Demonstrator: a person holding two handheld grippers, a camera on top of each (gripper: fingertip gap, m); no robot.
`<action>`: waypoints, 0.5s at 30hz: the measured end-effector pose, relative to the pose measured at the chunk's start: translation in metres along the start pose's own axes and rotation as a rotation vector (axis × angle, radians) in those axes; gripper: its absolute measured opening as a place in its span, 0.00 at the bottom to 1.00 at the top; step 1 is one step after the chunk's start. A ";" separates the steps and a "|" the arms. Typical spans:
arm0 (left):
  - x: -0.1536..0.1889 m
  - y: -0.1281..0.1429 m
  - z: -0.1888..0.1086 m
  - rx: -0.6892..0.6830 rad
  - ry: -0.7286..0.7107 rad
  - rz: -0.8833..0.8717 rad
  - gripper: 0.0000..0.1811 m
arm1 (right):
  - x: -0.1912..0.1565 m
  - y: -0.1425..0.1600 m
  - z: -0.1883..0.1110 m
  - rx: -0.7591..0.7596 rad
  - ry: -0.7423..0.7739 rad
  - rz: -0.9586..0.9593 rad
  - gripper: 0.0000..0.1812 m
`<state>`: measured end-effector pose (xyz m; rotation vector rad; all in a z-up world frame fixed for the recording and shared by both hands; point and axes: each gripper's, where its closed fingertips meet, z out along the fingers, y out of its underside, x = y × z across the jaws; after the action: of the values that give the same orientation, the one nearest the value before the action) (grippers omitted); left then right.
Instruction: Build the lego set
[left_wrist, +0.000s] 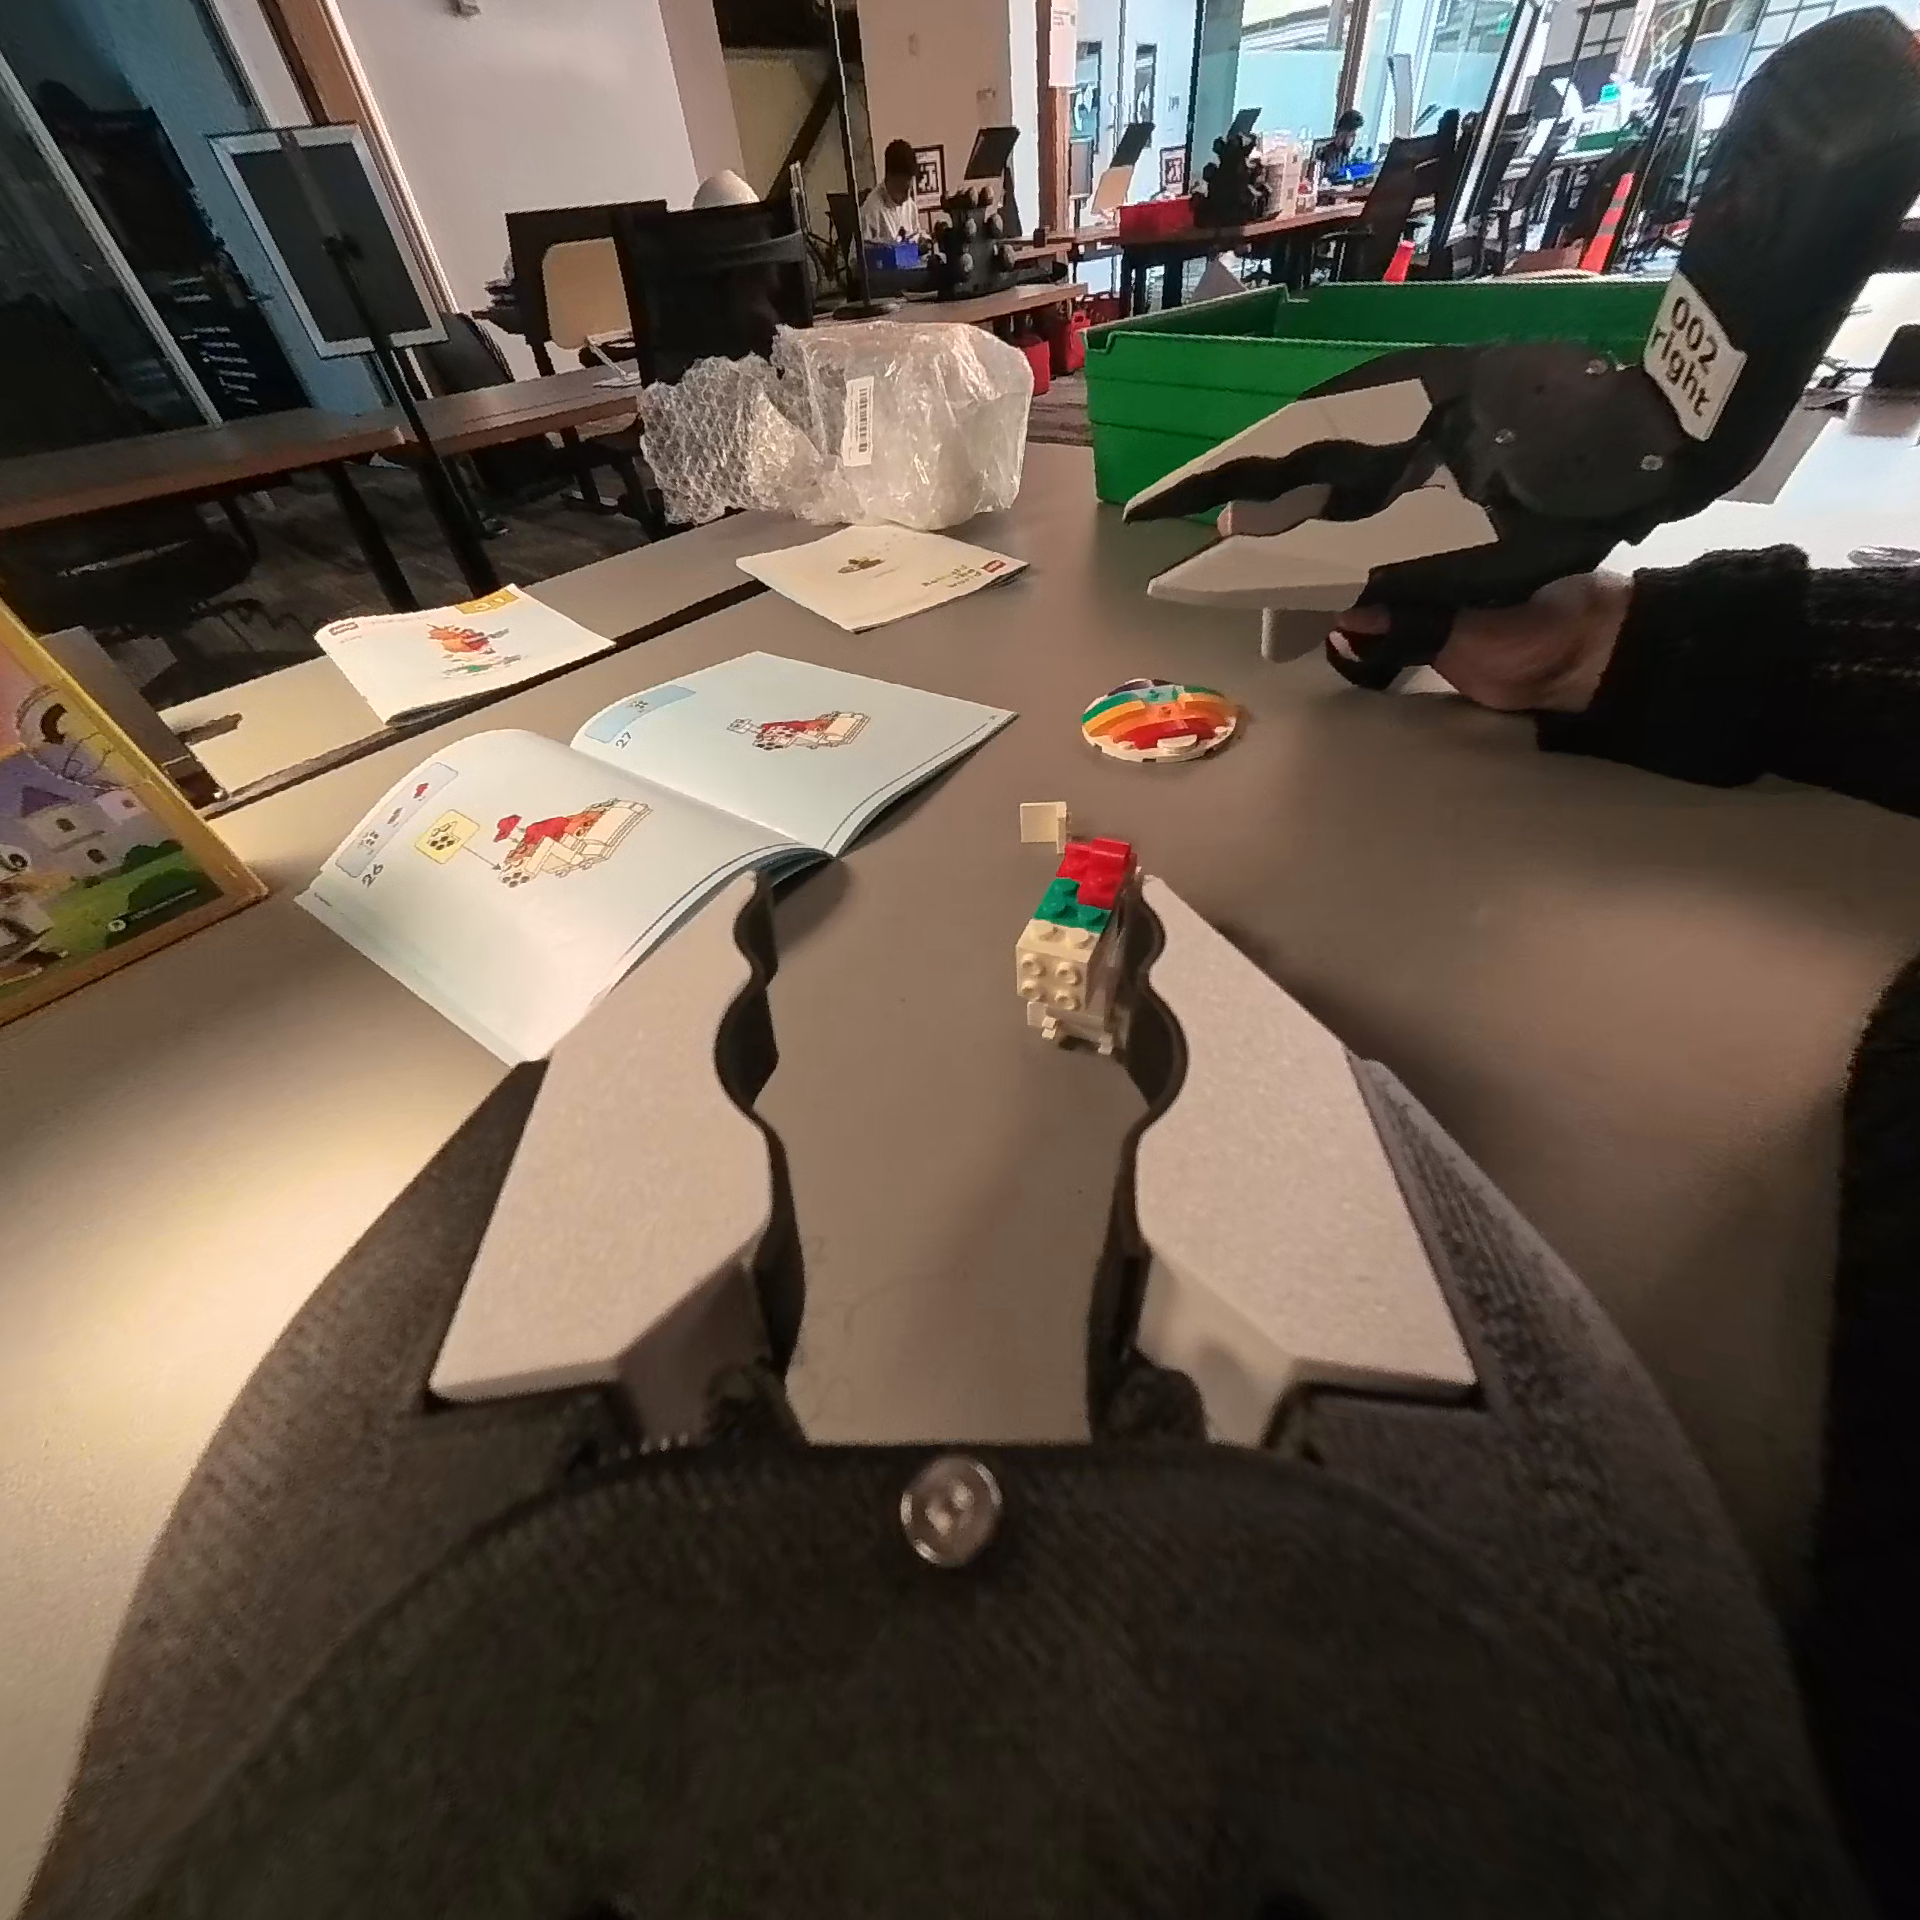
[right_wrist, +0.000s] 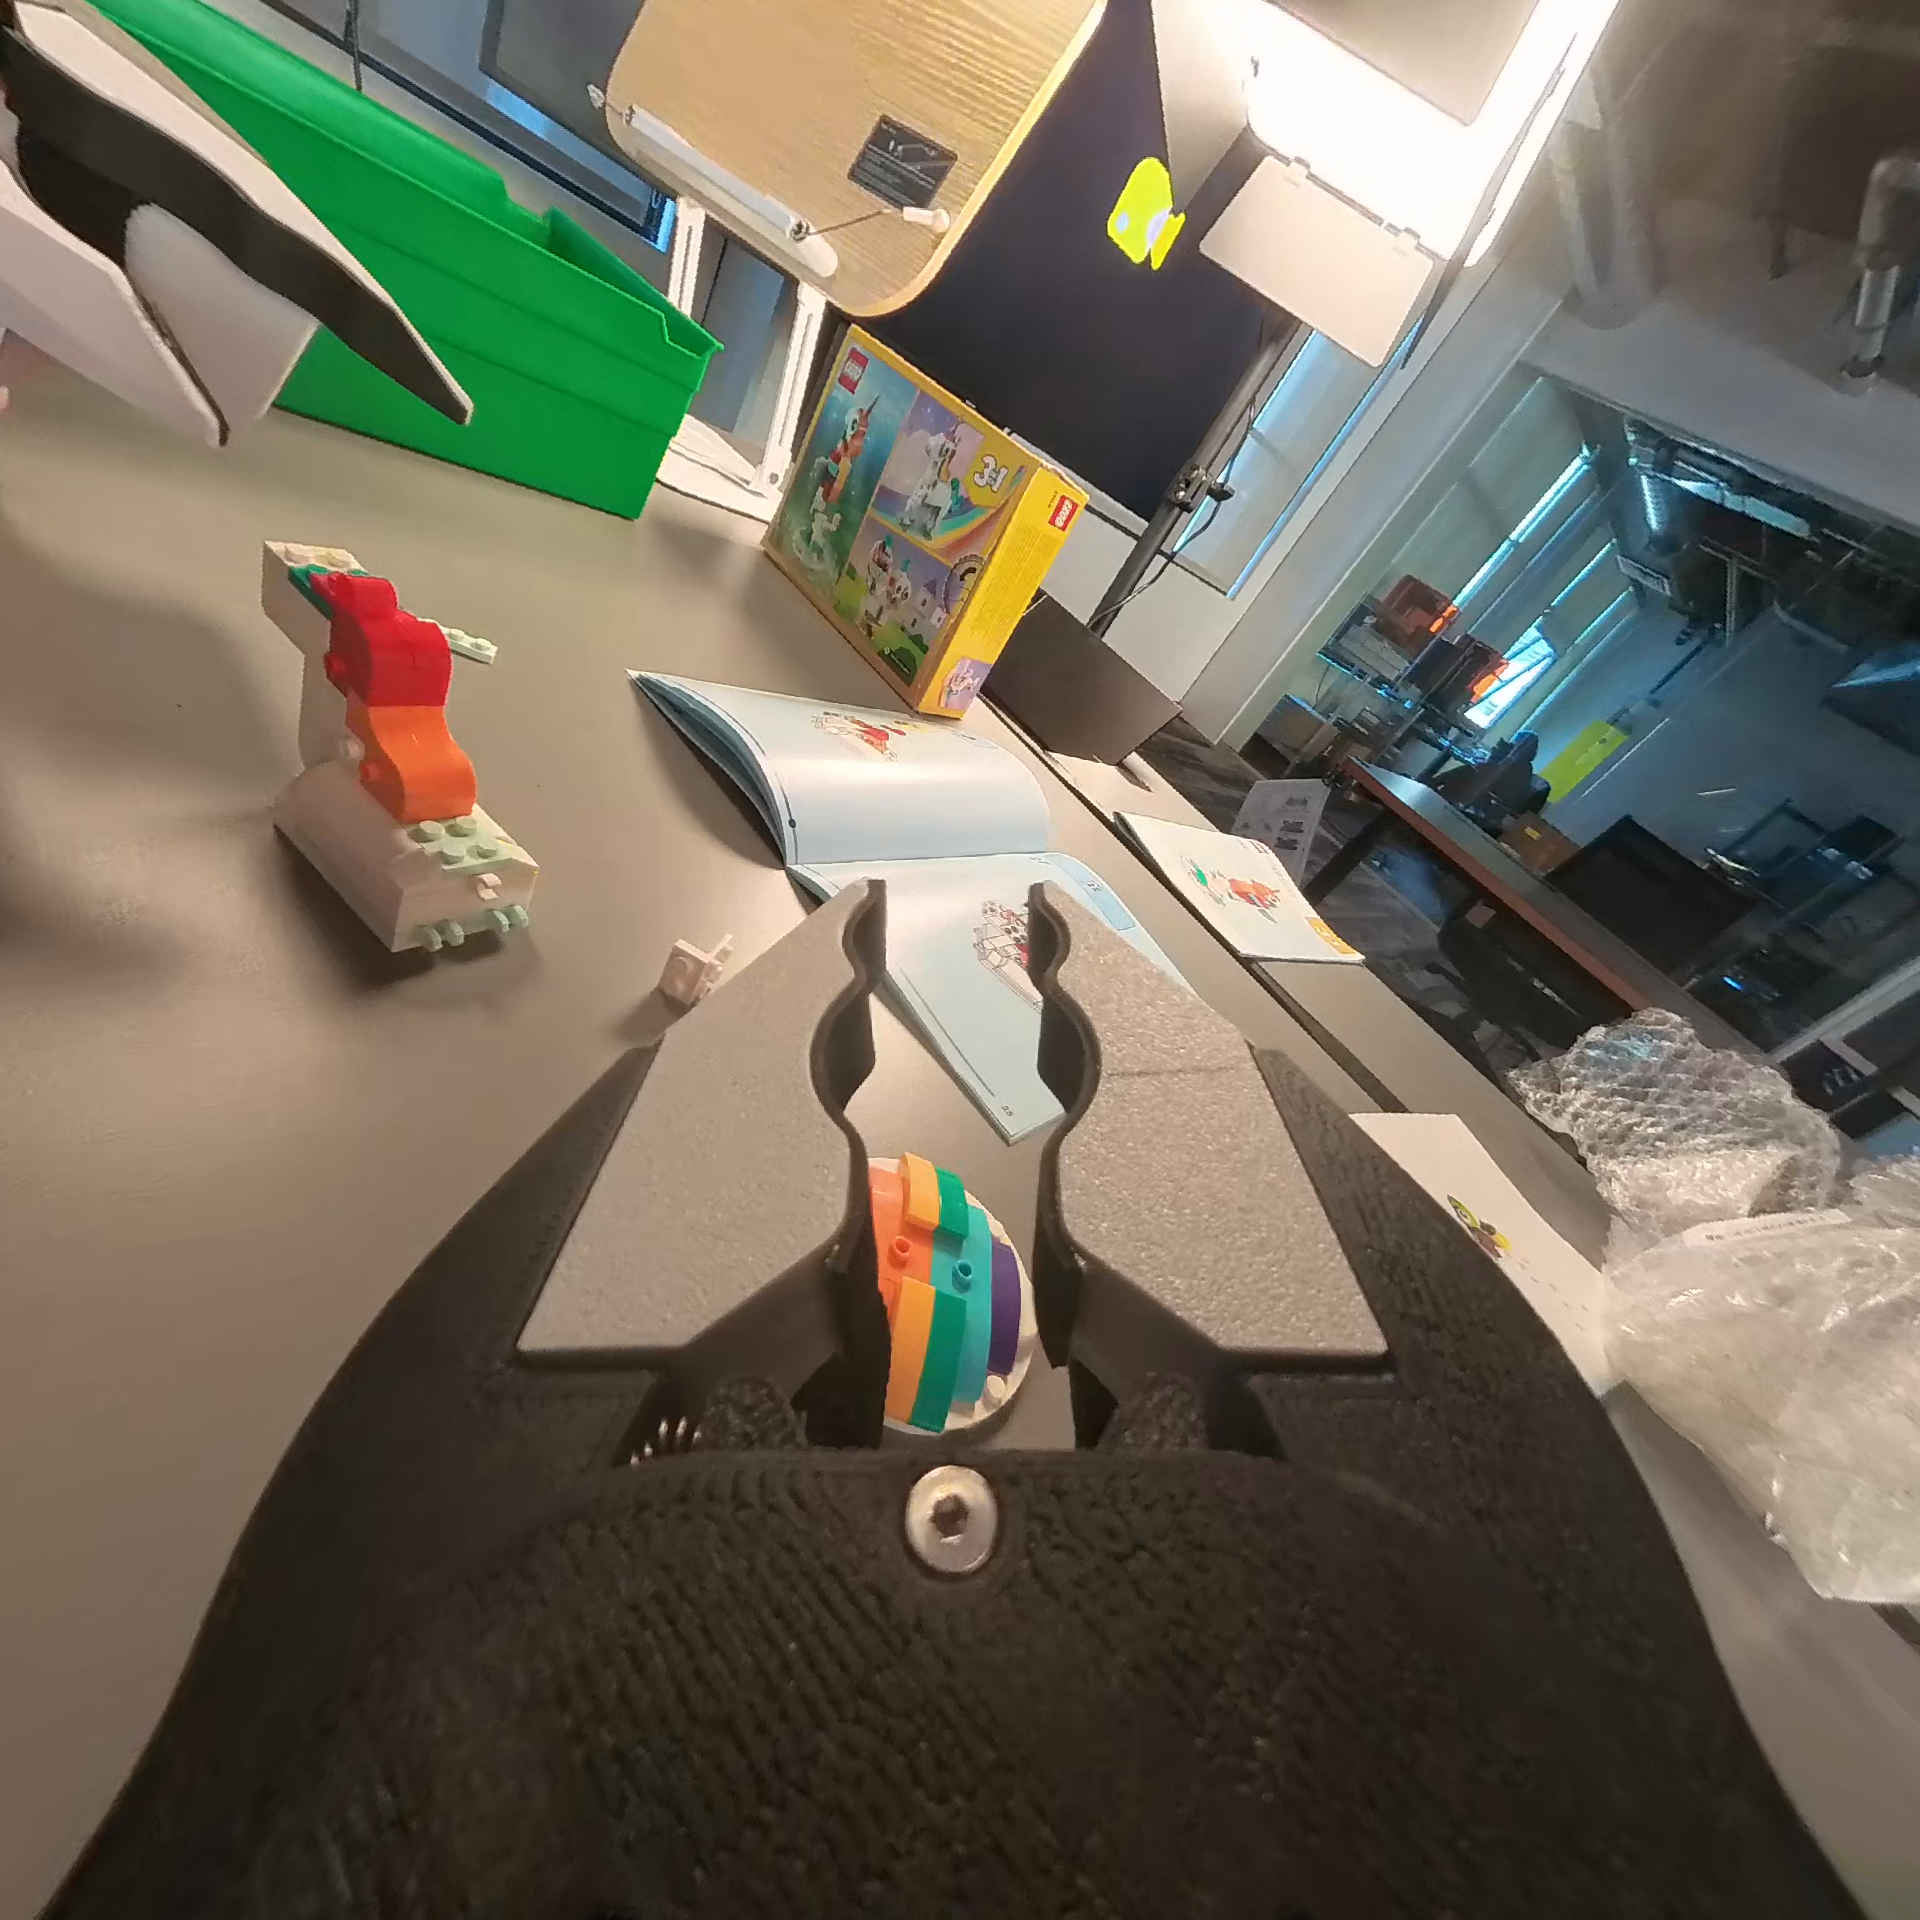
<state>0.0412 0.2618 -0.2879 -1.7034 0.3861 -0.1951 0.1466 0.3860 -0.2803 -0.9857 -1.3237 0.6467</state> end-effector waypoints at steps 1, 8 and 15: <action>0.000 0.000 0.000 -0.002 -0.001 0.002 0.36 | 0.000 -0.001 0.000 0.002 0.002 0.000 0.14; -0.002 -0.029 -0.022 0.106 -0.017 -0.006 0.35 | 0.010 0.000 -0.004 -0.008 0.053 -0.003 0.14; -0.009 -0.063 -0.083 0.215 -0.095 0.013 0.34 | 0.026 0.004 -0.007 -0.022 0.127 0.020 0.14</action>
<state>0.0132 0.1971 -0.2108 -1.4919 0.2944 -0.1405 0.1587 0.4083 -0.2708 -1.0421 -1.2121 0.5764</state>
